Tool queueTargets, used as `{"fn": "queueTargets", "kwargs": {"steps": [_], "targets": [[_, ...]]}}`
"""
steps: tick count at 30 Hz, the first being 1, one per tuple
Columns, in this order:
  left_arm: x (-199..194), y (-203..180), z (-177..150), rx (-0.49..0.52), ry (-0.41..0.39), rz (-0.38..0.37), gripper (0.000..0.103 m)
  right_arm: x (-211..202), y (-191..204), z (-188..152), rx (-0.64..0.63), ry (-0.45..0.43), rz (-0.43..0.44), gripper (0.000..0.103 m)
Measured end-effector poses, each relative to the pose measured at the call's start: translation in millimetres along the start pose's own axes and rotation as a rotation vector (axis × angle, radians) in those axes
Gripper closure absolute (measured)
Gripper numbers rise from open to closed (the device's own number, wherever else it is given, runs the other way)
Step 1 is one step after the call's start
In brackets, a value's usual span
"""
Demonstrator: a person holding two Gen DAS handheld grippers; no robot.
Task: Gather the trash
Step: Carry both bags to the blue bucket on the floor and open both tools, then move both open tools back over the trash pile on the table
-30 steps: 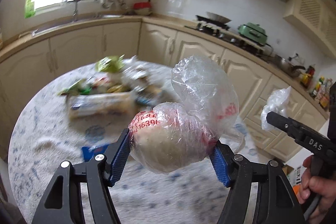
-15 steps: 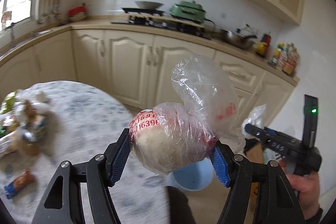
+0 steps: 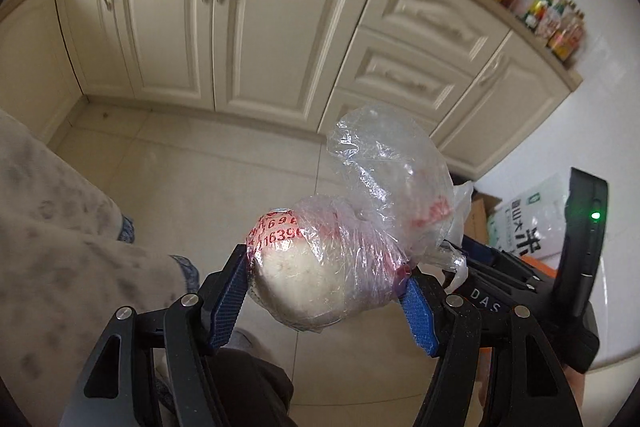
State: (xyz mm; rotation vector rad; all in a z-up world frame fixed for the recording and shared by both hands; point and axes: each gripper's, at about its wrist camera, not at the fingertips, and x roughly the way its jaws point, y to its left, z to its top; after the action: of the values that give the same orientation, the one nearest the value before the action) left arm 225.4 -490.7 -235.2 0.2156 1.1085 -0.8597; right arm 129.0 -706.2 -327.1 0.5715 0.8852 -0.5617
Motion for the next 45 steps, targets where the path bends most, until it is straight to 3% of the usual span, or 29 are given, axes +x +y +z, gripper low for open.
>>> {"fn": "queueTargets", "kwargs": {"steps": [9, 11, 12, 14, 16, 20, 24, 34, 40, 45], "targets": [[108, -1, 62, -0.010, 0.163, 0.017, 0.035, 59, -33, 2, 0.074, 0.080, 0.015, 0.054], [120, -8, 74, -0.011, 0.182, 0.036, 0.021, 70, -39, 2, 0.085, 0.095, 0.009, 0.052], [123, -7, 76, -0.007, 0.190, 0.048, 0.017, 75, -43, 1, 0.097, 0.100, 0.007, 0.050], [128, -8, 81, 0.002, 0.186, 0.075, 0.010, 80, -49, 0, 0.115, 0.104, 0.009, 0.030], [139, -11, 87, 0.005, 0.178, 0.099, 0.007, 83, -56, -3, 0.136, 0.104, 0.004, 0.020], [124, -15, 77, -0.001, 0.141, 0.133, 0.007, 78, -65, -7, 0.167, 0.097, -0.005, 0.015], [83, -28, 64, 0.014, 0.069, 0.150, 0.007, 58, -68, -11, 0.194, 0.072, -0.018, 0.000], [-73, -38, 10, 0.039, -0.186, 0.128, 0.001, -36, -28, -2, 0.193, -0.080, 0.000, 0.000], [-181, -14, -44, -0.004, -0.360, 0.135, 0.001, -110, 44, 8, 0.083, -0.202, 0.056, 0.000], [-266, 26, -114, -0.067, -0.490, 0.171, 0.001, -161, 116, 5, -0.029, -0.284, 0.124, 0.000]]}}
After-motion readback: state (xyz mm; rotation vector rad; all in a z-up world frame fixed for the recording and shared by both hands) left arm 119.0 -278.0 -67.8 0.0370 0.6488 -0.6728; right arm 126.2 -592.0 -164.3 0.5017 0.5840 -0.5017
